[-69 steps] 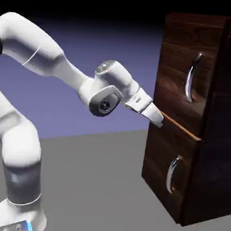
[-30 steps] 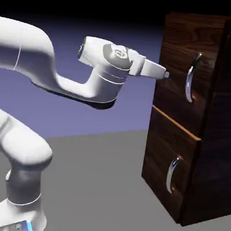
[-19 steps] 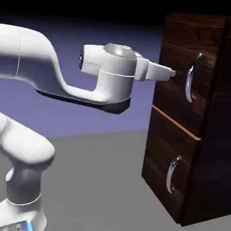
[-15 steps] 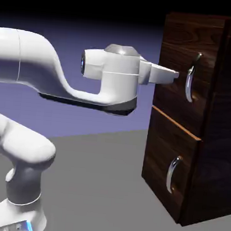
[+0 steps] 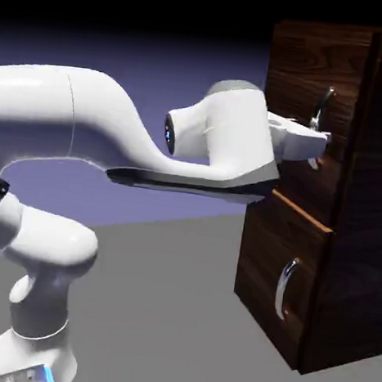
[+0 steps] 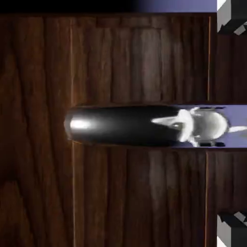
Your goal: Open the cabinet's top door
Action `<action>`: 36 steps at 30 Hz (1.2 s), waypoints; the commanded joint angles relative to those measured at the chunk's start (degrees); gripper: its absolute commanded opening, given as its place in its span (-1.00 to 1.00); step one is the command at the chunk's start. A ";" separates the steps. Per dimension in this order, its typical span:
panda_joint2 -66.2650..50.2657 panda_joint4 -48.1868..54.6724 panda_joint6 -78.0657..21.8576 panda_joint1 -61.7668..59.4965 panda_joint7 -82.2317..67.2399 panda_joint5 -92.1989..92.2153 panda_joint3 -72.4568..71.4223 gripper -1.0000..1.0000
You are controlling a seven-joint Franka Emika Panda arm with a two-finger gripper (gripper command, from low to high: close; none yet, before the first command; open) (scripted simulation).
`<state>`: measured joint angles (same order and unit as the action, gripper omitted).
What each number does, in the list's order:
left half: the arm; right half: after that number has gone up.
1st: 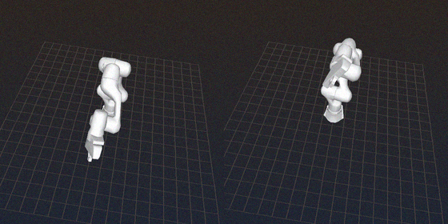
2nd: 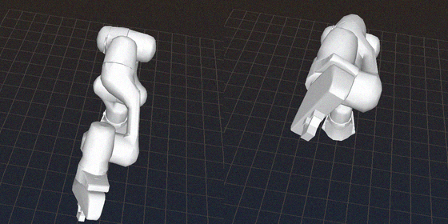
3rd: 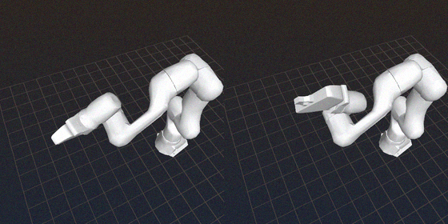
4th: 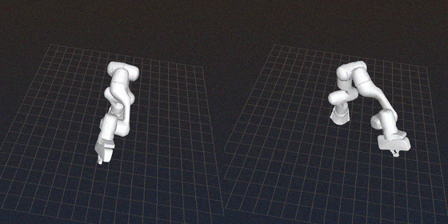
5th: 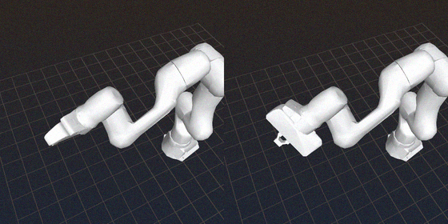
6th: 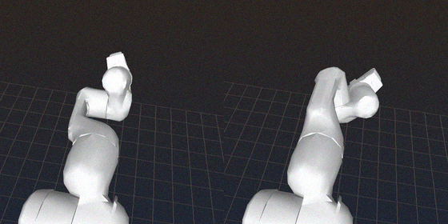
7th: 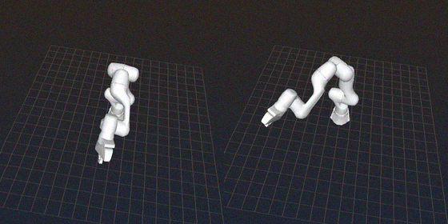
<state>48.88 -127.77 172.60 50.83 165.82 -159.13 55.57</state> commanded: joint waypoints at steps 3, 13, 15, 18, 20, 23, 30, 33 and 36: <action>-0.39 -2.64 -1.85 -4.15 -0.21 2.29 -3.13 -1.00; -1.03 -13.33 -8.37 -24.91 0.18 13.73 -20.73 -1.00; -0.78 -15.09 -9.19 -29.06 0.18 16.32 -24.54 -1.00; -0.14 -17.52 -10.10 -35.29 0.15 20.44 -30.38 -1.00; 0.42 -18.95 -10.40 -39.44 0.14 23.23 -34.31 -1.00; 1.51 -20.84 -10.43 -45.67 0.03 27.55 -40.22 -1.00; 7.68 -26.76 -13.76 -55.28 -8.12 44.64 -51.81 -1.00; 10.50 -28.92 -16.14 -57.13 -12.26 52.12 -55.68 -1.00; 13.26 -30.81 -19.46 -57.83 -16.35 59.59 -59.42 -1.00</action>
<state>62.15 -158.58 153.20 -7.00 149.47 -99.61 -3.84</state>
